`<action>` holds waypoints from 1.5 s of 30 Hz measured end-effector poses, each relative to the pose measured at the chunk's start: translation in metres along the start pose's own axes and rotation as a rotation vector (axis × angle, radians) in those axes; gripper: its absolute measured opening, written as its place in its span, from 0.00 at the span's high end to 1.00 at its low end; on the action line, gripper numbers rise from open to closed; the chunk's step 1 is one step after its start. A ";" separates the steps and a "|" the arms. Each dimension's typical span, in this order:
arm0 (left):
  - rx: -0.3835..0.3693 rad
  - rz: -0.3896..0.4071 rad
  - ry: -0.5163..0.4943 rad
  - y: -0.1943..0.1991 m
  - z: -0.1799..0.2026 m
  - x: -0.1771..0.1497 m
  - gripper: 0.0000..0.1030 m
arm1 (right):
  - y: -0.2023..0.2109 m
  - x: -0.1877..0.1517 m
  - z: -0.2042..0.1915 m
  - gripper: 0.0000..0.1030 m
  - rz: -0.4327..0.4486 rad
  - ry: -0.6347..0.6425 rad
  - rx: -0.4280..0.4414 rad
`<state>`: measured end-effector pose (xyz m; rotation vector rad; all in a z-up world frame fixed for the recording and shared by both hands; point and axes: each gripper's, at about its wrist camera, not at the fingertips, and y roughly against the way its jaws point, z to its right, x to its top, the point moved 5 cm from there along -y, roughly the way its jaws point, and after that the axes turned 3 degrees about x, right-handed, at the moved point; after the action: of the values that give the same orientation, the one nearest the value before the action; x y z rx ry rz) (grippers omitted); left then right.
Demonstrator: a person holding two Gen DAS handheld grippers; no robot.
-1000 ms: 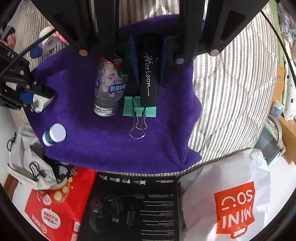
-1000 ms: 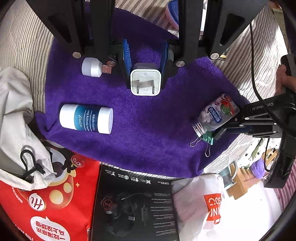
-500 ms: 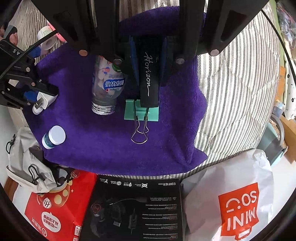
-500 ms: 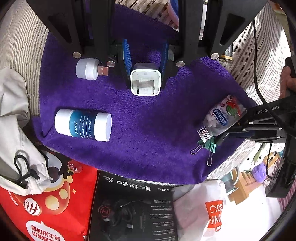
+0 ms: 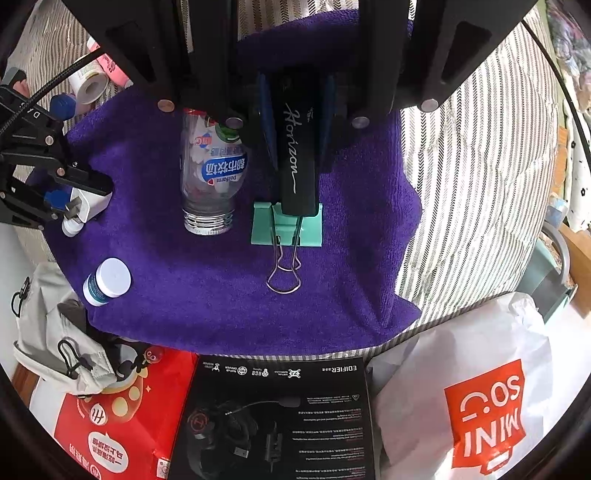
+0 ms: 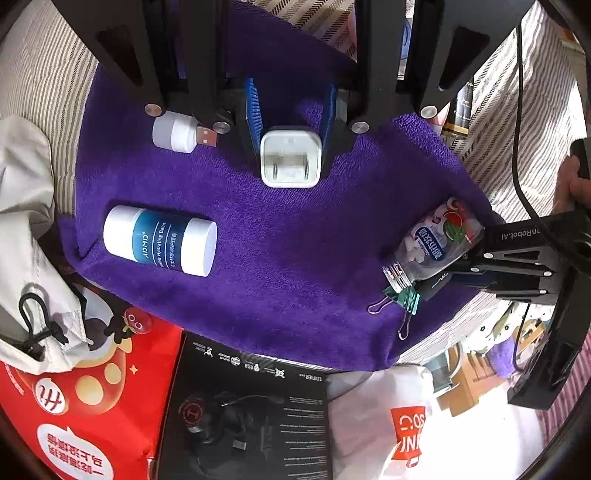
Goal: Organize rigid objects
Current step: 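Carry the pen beside the green clip with the left gripper while the right sets the charger on the towel, then open both grippers and withdraw them toward the remaining items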
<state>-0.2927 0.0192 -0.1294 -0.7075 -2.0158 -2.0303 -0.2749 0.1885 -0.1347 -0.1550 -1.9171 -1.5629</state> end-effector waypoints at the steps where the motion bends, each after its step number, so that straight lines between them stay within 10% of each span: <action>1: -0.007 -0.006 -0.003 0.000 0.000 0.001 0.79 | 0.000 0.000 0.000 0.73 -0.004 0.003 0.001; 10: -0.062 -0.024 0.034 0.010 -0.008 -0.003 0.61 | 0.005 0.002 0.002 0.68 -0.033 -0.003 0.016; 21: -0.064 0.048 0.070 0.052 -0.004 -0.019 0.24 | 0.066 -0.012 -0.005 0.33 0.055 -0.050 -0.013; 30: -0.095 0.032 0.061 0.065 0.042 -0.065 0.18 | 0.106 -0.063 -0.001 0.02 0.060 -0.211 -0.077; 45: -0.086 -0.007 0.096 0.045 0.086 -0.093 0.07 | 0.135 -0.143 0.008 0.00 0.026 -0.346 -0.098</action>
<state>-0.1746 0.0835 -0.1357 -0.6062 -1.8911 -2.1237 -0.1025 0.2765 -0.1012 -0.5200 -2.0859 -1.6998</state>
